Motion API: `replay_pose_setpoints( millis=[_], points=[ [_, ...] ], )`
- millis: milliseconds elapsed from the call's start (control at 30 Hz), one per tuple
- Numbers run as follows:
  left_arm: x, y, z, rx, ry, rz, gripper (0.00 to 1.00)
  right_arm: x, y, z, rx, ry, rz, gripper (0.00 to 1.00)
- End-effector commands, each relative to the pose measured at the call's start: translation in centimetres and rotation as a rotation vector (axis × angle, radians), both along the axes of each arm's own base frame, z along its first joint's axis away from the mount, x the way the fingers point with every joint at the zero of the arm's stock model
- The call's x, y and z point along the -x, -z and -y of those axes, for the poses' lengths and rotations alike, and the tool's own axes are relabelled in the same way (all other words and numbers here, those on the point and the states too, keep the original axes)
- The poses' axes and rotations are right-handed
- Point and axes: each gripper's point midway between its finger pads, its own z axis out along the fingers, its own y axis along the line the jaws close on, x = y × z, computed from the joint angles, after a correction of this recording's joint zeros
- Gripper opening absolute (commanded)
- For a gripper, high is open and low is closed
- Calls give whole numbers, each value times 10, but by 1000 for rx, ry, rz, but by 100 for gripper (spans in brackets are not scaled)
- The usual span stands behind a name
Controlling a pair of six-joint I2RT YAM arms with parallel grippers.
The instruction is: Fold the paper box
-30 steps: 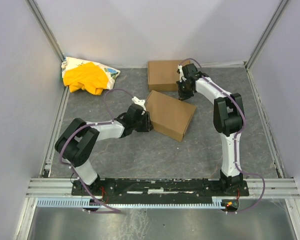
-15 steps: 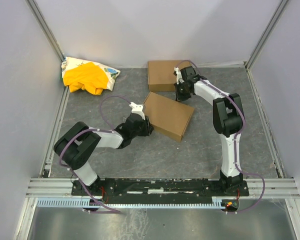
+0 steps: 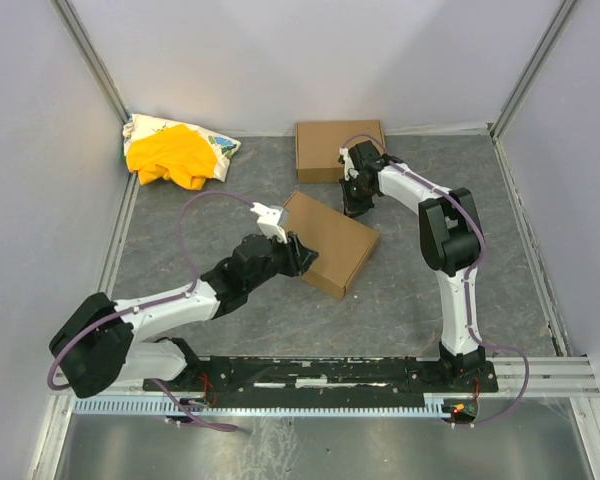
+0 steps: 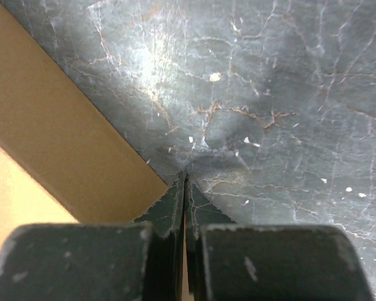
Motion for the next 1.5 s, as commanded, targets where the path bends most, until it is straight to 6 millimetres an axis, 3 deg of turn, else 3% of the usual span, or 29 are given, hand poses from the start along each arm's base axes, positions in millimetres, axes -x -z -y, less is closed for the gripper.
replay_pose_setpoints(
  millis=[0, 167, 267, 400, 500, 733, 833, 967, 1167, 1367, 1400, 1467],
  points=[
    [42, 11, 32, -27, 168, -102, 44, 6, -8, -6, -24, 7, -23, 2],
    [81, 44, 33, -147, 243, -195, 43, 11, -5, 0, -2, 17, -30, 2],
    [95, 48, 25, -173, 252, -199, 43, 12, -3, 2, 8, 16, -31, 2],
    [102, 60, 13, -229, 245, -215, 43, 13, -2, 3, 12, 15, -35, 2],
    [102, 72, 16, -249, 257, -235, 43, 14, -3, 2, 6, 18, -36, 2],
    [92, 101, 43, -248, 249, -255, 43, 19, -1, 2, 2, 13, -49, 2],
    [82, 104, 54, -220, 216, -233, 42, 21, -2, 1, -6, 4, -52, 2],
    [64, 89, 76, -121, 185, -172, 43, 20, -7, -7, -40, -23, -48, 1],
    [36, 77, 109, -104, 150, -128, 46, 15, -19, -21, -73, -69, -28, 2],
    [19, 69, 125, -106, 125, -98, 51, 0, -36, -25, -56, -92, 3, 3],
    [19, 67, 125, -106, 121, -96, 54, -3, -39, -25, -47, -93, 7, 5],
    [20, 62, 122, -113, 124, -92, 60, -11, -45, -18, 2, -73, 34, 18]
  ],
)
